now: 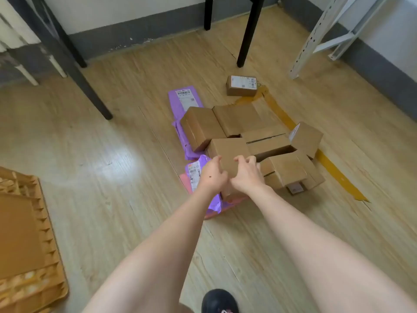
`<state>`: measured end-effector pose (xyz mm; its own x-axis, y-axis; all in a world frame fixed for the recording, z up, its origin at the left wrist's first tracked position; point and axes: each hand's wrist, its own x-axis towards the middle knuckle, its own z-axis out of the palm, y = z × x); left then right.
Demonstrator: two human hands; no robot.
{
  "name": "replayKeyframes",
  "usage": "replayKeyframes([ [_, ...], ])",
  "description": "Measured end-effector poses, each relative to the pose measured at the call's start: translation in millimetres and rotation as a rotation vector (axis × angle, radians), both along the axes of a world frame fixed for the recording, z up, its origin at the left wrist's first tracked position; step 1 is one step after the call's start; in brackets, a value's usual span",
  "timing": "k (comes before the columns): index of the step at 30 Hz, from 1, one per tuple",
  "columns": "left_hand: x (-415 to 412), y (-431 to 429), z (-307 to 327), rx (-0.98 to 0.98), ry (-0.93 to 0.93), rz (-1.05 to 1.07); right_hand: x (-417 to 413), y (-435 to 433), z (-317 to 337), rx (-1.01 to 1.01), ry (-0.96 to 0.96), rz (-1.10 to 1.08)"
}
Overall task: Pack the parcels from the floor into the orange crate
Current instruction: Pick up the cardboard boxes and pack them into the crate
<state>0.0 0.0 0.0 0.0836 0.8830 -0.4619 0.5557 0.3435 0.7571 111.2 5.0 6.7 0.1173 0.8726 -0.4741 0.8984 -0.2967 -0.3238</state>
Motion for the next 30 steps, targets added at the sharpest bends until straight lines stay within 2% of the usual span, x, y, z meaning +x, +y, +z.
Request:
replayKeyframes([
  [5,10,21,-52,-0.035,-0.046,0.083,2,24,-51,0.008,-0.052,-0.085],
  [10,8,35,-91,-0.128,-0.074,0.197,11,35,-84,0.002,-0.129,-0.073],
  [15,-11,41,-96,-0.303,-0.270,0.304,14,32,-93,0.021,-0.097,-0.114],
  [19,-27,31,-84,-0.492,-0.332,0.244,7,23,-86,0.107,-0.117,-0.142],
  [25,-52,23,-56,-0.425,-0.356,0.189,-13,18,-49,0.196,-0.139,-0.122],
  [30,-82,6,-21,-0.318,-0.332,0.229,-43,14,-7,0.231,-0.115,-0.085],
])
